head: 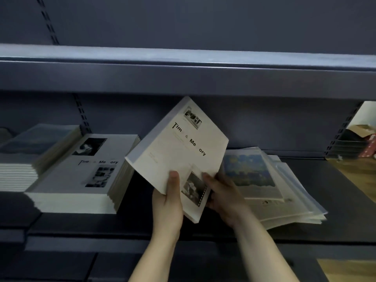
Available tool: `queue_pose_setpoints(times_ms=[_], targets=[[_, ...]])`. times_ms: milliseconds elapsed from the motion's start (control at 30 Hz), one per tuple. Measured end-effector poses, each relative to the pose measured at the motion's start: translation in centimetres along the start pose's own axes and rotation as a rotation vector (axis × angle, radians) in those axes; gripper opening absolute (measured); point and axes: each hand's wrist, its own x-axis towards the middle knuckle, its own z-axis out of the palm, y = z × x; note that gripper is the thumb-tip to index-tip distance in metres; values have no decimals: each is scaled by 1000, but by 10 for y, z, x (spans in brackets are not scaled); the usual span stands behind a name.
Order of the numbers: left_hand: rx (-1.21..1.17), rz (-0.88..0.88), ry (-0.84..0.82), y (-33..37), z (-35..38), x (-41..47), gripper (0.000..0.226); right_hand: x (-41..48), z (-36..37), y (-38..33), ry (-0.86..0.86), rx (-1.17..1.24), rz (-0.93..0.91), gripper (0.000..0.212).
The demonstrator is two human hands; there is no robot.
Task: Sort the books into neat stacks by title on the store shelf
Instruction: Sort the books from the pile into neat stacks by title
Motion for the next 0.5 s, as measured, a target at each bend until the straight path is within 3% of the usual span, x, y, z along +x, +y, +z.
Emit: queue_pose_setpoints(times_ms=[300,433,500], targets=[[380,130,-278,29,-71,22,27,9,60,-2,120,116,-219,15],[904,200,-351,32,-131,37,57,18,96,1,110,102,-253,17],[1135,251,-419,33,-157,42,57,26,118,5,103,76,-235,15]])
